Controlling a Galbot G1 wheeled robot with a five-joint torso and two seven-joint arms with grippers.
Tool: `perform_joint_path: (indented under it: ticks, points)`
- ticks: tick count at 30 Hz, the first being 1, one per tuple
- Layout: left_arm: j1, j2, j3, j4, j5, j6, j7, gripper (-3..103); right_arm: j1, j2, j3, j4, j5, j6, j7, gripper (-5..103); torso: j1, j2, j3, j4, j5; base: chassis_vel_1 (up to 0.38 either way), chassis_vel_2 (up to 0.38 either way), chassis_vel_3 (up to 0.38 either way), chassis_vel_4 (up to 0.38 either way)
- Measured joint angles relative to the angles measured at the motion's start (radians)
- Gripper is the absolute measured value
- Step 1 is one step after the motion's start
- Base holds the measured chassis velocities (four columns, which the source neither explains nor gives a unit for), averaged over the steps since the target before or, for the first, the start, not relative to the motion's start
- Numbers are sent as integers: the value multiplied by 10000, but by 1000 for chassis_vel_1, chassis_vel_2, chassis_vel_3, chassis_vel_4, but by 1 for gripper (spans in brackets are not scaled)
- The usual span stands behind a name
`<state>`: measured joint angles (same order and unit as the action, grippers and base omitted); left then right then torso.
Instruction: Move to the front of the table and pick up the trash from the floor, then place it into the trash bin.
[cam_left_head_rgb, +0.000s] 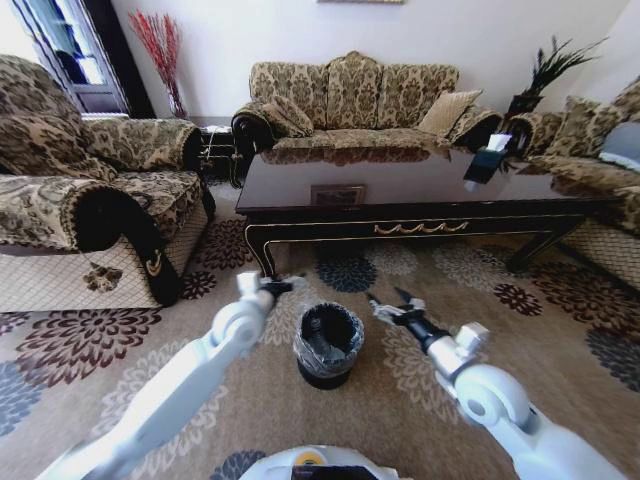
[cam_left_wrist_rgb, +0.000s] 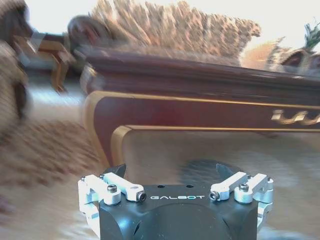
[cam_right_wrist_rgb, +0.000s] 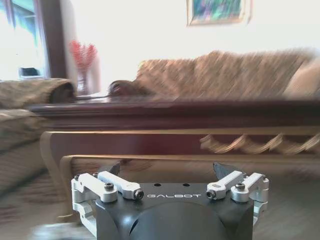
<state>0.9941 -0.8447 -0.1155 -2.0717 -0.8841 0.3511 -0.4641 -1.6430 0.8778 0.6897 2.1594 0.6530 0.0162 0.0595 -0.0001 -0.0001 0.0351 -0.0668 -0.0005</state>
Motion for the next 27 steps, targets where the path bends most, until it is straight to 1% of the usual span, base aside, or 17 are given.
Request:
perform_joint_path:
  ticks: [2, 3, 4, 5, 6, 7, 8, 9, 11, 12, 14, 15, 17, 18, 21, 24, 27]
  points:
    - [1119, 272, -1099, -308, 854, -421, 533, 100, -346, 456, 552, -422, -1058, 779, -219, 100, 1, 1, 0, -2, 2, 0, 0, 0, 0]
    - [1119, 272, -1099, -308, 854, -421, 533, 100, -346, 456, 552, -422, -1058, 779, -219, 100, 1, 1, 0, -2, 2, 0, 0, 0, 0]
    - [1858, 198, -1877, -590, 1185, -562, 789, 100, -467, 787, 797, -580, -1504, 1134, -319, 100, 0, 0, 0, -6, 6, 0, 0, 0, 0]
    - [2536, 37, -2470, -865, 1391, -648, 973, 100, -577, 1081, 982, -647, -1704, 1309, -374, 100, 0, 1, 0, -6, 6, 0, 0, 0, 0]
    - [3267, -161, -2992, -1089, 1602, -754, 1182, 100, -650, 1302, 1094, -674, -1755, 1388, -412, 100, -1, 1, -2, -7, 7, 0, 0, 0, 0]
    - [3267, -161, -2992, -1089, 1602, -754, 1182, 100, -650, 1302, 1094, -674, -1755, 1388, -412, 100, -1, 1, -2, -7, 7, 0, 0, 0, 0]
    - [3961, -352, -3481, -1261, 1899, -903, 1417, 100, -723, 1497, 1203, -712, -1772, 1458, -448, 100, 0, 1, -1, -4, 0, 0, 0, 0, 0]
    - [4677, -534, -4025, -1413, 2338, -1152, 1742, 100, -791, 1640, 1347, -755, -1783, 1545, -517, 100, -1, 1, -2, -2, 2, 0, 0, 0, 0]
    - [5705, -807, -4825, -1606, 2898, -1607, 2354, 100, -935, 1742, 1597, -789, -1765, 1667, -656, 100, -1, 2, -1, -1, 5, 0, 0, 0, 0]
    - [5705, -807, -4825, -1606, 2898, -1607, 2354, 100, -935, 1742, 1597, -789, -1765, 1667, -656, 100, -1, 2, -1, -1, 5, 0, 0, 0, 0]
    - [6676, -1221, -5721, -1774, 3096, -2022, 2990, 100, -1077, 1845, 1854, -802, -1796, 1841, -876, 100, 0, 2, -1, -1, 5, 0, 0, 0, 0]
    - [6895, -1405, -5956, -1786, 3046, -2098, 3159, 100, -1158, 1961, 1955, -806, -1935, 1948, -973, 100, -1, 2, -1, 1, 7, 0, 0, 0, 0]
    - [6956, -1540, -6051, -1785, 2980, -2154, 3235, 100, -1248, 2095, 2026, -797, -2102, 2051, -1052, 100, -1, 2, -1, -1, 5, 0, 0, 0, 0]
    - [6988, -1661, -6099, -1762, 2957, -2218, 3283, 100, -1318, 2208, 2058, -759, -2256, 2136, -1134, 100, -1, 2, -1, -7, 5, 0, 0, 0, 0]
    - [7088, -1968, -6122, -1738, 3058, -2400, 3314, 100, -1361, 2357, 2063, -648, -2498, 2203, -1276, 100, -1, 2, 1, -7, 4, 0, 0, 0, 0]
    - [7151, -2063, -6114, -1772, 3164, -2502, 3382, 100, -1353, 2347, 2084, -702, -2757, 2210, -1394, 100, -1, 2, 1, -2, 5, 0, 0, 0, 0]
    - [7145, -2079, -6084, -1778, 3185, -2518, 3392, 100, -1333, 2315, 2089, -781, -2899, 2210, -1452, 100, 0, 2, 1, -4, 5, 0, 0, 0, 0]
